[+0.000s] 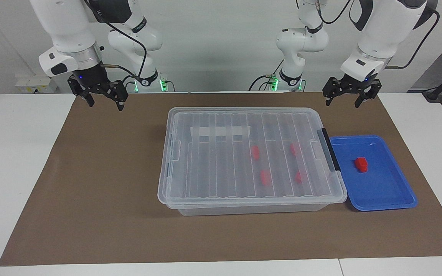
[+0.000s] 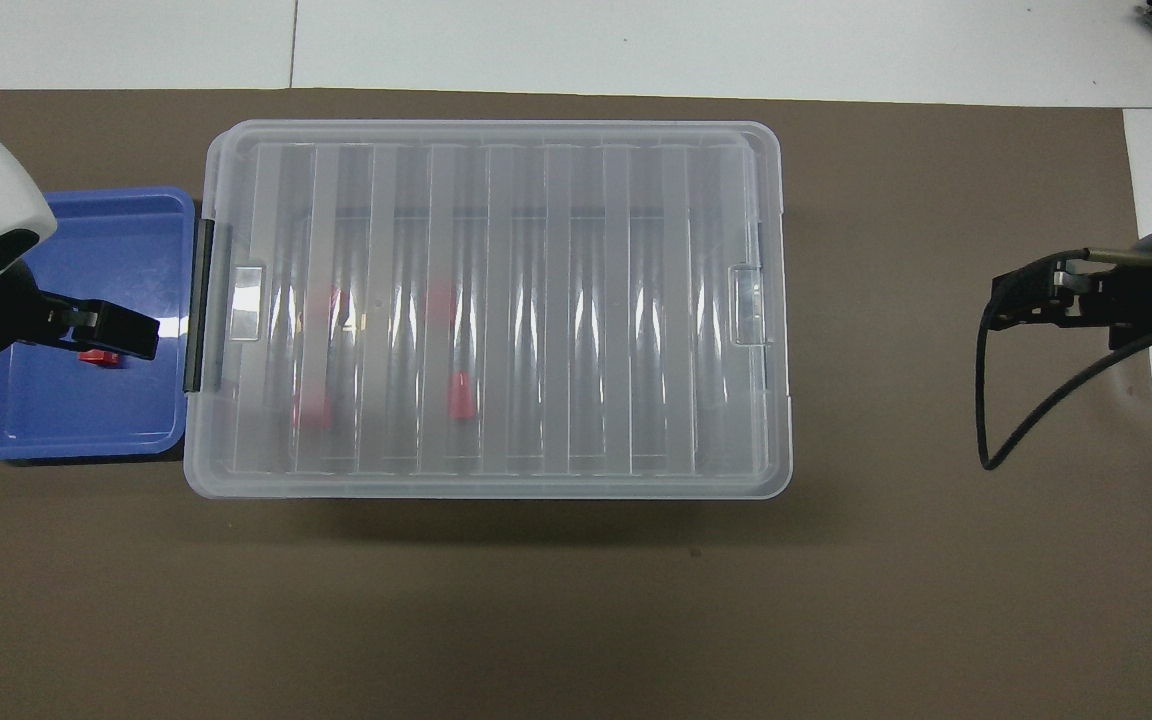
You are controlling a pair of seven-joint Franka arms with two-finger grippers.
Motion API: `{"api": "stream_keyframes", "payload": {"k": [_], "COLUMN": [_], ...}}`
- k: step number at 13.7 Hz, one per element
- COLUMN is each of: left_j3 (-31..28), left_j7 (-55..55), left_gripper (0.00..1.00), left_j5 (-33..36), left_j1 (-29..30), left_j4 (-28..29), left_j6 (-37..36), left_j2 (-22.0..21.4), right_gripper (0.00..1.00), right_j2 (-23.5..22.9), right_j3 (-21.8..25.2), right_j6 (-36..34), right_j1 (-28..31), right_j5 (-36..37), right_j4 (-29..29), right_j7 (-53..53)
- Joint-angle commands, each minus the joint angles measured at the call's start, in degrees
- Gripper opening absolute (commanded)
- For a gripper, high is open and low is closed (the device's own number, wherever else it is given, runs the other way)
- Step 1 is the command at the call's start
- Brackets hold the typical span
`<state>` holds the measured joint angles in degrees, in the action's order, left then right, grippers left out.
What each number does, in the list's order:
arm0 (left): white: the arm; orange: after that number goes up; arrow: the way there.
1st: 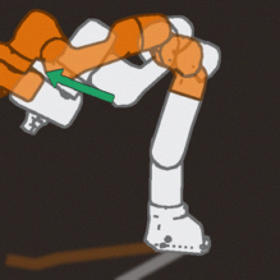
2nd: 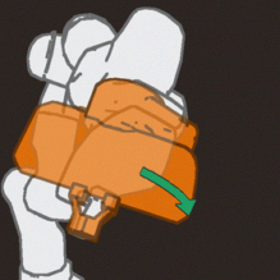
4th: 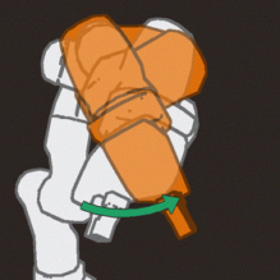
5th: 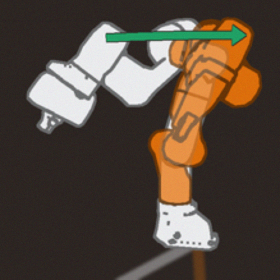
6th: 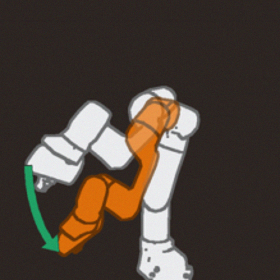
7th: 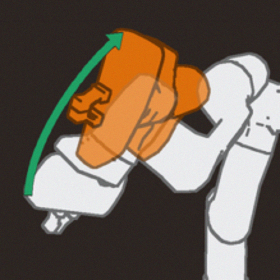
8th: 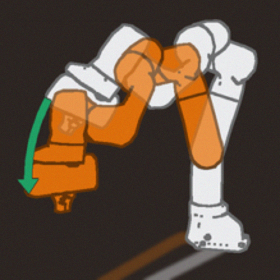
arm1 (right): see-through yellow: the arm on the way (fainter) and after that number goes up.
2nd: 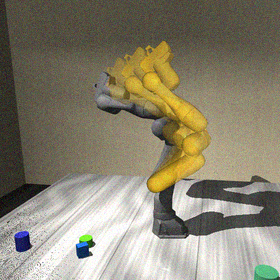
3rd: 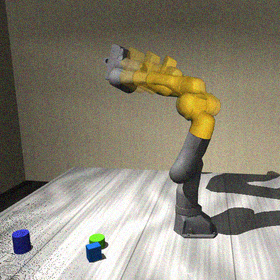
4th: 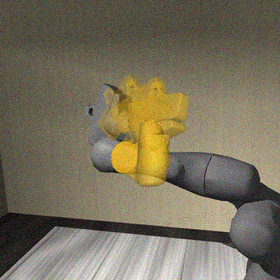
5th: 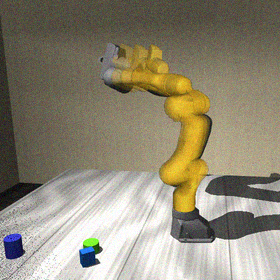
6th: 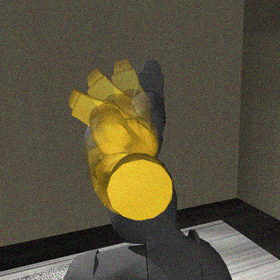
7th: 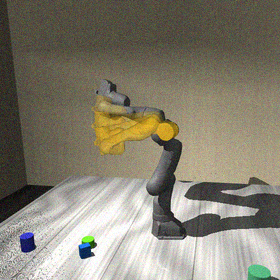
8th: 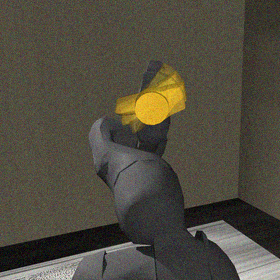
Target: Place red block in blue tray from box
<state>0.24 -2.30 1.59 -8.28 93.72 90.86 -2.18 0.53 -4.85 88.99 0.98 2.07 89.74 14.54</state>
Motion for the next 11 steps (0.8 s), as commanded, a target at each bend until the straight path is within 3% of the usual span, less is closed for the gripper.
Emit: {"api": "stream_keyframes", "payload": {"k": [1,11], "left_j3": [-0.1,-0.1], "left_j7": [0.1,0.1], "left_gripper": [1.0,1.0], "left_j5": [-0.8,-0.8], "left_j1": [0.2,0.2], "left_j4": [1.8,1.8], "left_j6": [0.6,0.6], "left_j2": [-1.6,-1.6], "right_gripper": [1.0,1.0], "right_j2": [1.0,1.8], "right_j3": [-0.4,-0.4], "right_j6": [-1.6,-1.7], "right_j1": [1.4,1.4], "right_j5": [-0.1,-0.3], "right_j4": [0.3,1.1], "right_j7": [-3.0,-4.4]}}
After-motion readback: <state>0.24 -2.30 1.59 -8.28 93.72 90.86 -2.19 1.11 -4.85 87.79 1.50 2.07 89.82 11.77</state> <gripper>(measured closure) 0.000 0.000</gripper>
